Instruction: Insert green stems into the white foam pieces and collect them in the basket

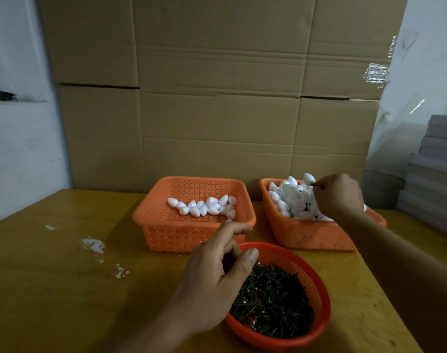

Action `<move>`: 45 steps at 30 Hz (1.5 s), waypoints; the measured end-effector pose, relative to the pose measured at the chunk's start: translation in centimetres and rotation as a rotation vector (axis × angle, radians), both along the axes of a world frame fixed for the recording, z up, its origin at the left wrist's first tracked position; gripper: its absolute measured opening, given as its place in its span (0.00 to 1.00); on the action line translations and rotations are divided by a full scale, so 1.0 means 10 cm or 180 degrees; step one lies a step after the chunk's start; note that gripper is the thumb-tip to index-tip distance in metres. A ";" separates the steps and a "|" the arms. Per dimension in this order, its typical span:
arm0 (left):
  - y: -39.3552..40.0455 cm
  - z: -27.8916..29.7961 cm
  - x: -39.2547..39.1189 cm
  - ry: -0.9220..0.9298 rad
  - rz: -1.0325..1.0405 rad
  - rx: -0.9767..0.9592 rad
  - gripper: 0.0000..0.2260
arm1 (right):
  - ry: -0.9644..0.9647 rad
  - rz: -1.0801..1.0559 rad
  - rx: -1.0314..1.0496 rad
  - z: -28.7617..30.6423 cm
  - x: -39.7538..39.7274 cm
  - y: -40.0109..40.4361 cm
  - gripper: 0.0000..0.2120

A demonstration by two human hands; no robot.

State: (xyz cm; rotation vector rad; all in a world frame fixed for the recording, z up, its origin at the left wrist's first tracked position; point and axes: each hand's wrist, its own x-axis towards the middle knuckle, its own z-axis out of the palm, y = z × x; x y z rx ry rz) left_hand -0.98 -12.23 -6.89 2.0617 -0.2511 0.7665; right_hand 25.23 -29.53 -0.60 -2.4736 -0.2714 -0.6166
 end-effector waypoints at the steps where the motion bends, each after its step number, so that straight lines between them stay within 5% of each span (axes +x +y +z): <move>1: 0.00 0.00 0.00 -0.0010 0.0006 0.0007 0.18 | -0.0021 -0.0010 -0.0082 0.00 0.02 0.02 0.12; 18: -0.04 0.04 -0.03 -0.0055 -0.0022 0.0058 0.10 | -0.0313 0.0168 0.0306 0.06 -0.17 -0.02 0.08; 28: 0.02 0.03 0.03 -0.0220 0.0509 0.0013 0.23 | -0.0314 0.1070 0.1429 -0.07 -1.08 -0.10 0.06; 34: 0.21 0.16 0.10 -0.0139 0.0767 -0.0172 0.14 | 0.0077 0.1811 0.1204 -0.35 -1.48 -0.05 0.08; 38: 0.49 0.35 0.37 0.0295 0.1073 0.0084 0.06 | 0.0127 0.1997 0.0608 -0.46 -1.57 -0.05 0.10; 45: 0.74 0.68 1.24 0.1521 0.1347 0.0895 0.06 | -0.0082 0.2021 0.0577 -0.45 -1.62 -0.04 0.15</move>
